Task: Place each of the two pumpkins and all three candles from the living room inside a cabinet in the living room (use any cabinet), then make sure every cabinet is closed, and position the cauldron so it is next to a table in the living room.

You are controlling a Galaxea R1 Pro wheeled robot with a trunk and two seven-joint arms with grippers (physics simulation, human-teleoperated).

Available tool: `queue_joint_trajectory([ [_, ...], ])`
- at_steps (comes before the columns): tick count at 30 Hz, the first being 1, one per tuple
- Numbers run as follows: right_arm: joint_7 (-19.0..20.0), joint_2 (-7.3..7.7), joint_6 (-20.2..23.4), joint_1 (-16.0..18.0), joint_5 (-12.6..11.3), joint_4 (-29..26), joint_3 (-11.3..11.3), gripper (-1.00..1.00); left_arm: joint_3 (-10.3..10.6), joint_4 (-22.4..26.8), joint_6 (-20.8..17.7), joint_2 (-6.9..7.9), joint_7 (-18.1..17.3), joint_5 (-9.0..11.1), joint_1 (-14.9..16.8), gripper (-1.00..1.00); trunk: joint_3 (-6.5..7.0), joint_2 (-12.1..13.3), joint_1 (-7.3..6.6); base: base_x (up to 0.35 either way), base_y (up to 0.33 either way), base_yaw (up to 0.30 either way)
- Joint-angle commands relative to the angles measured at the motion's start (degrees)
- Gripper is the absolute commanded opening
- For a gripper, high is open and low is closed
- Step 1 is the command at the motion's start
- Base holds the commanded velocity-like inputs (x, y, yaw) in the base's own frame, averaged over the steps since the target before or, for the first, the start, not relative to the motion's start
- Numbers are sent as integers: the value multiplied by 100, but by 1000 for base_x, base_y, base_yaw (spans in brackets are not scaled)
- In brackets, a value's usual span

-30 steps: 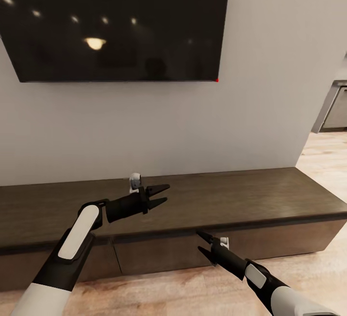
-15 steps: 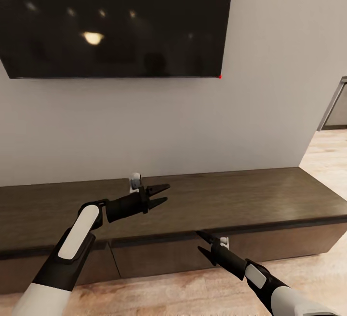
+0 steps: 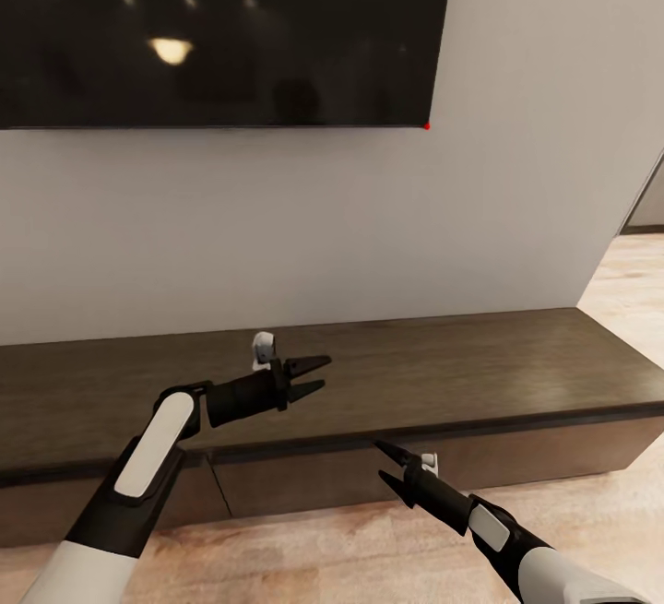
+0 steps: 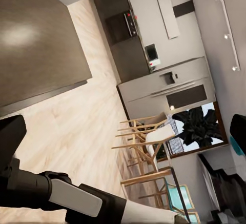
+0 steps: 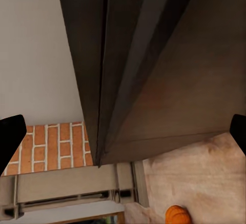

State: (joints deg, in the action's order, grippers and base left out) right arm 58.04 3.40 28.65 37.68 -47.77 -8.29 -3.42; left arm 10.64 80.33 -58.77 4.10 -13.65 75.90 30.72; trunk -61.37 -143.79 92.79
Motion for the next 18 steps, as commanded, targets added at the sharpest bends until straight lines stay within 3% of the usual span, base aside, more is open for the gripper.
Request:
queue_joint_trajectory([
  [1,6,3,43,3,-57,-2,-36,100,18,-1,-3,3,-56,-52,4,100,-5,-2,-1,0,0,0],
  [14,6,7,42,3,-57,0,-36,100,43,0,-3,3,-50,-57,4,100,-5,-2,-1,1,0,0],
  [18,6,7,43,3,-57,2,-36,100,43,0,-3,3,-55,-54,4,100,-5,-2,-1,163,0,0],
])
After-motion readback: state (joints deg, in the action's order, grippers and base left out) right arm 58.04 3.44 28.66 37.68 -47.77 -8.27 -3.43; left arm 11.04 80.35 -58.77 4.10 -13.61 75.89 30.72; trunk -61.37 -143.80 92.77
